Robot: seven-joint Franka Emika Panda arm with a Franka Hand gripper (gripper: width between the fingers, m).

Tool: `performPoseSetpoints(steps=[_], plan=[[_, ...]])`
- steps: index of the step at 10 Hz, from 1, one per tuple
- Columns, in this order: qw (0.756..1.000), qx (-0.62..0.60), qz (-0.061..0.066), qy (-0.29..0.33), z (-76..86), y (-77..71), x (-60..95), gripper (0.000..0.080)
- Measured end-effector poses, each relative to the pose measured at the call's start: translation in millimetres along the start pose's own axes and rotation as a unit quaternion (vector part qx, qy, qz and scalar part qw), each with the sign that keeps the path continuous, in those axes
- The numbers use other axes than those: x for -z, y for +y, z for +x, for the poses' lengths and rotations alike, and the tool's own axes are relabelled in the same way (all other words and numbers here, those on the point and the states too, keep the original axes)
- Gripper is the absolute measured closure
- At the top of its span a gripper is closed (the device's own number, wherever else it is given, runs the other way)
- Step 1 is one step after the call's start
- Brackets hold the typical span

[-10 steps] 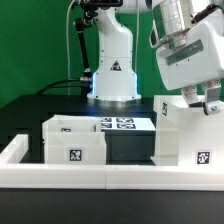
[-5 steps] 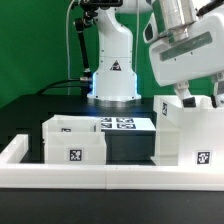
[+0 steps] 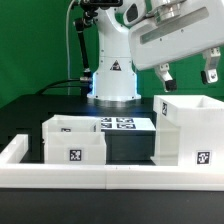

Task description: Assemble drawer

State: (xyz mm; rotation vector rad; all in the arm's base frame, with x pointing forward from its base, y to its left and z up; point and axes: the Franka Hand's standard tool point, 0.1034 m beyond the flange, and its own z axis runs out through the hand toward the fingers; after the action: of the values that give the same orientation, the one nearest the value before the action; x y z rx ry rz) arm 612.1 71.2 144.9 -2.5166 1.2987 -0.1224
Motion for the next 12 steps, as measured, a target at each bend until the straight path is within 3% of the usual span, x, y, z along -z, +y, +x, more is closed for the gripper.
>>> performPoseSetpoints(steps=[1, 3, 5, 9, 10, 12], plan=[[0.998, 0.055, -0.004, 0.001, -0.2, 1.4, 0.1, 0.015], [0.975, 0.219, -0.03, 0.007, -2.2, 12.0, 3.5, 0.015], [0.925, 0.376, -0.05, 0.002, 9.9, 27.5, 7.8, 0.015], [0.862, 0.504, -0.054, -0.002, 18.1, 36.6, 6.6, 0.015], [0.83, 0.554, -0.062, -0.004, 26.1, 44.9, 7.8, 0.015], [0.815, 0.575, -0.064, -0.006, 54.1, 73.7, 15.0, 0.015]])
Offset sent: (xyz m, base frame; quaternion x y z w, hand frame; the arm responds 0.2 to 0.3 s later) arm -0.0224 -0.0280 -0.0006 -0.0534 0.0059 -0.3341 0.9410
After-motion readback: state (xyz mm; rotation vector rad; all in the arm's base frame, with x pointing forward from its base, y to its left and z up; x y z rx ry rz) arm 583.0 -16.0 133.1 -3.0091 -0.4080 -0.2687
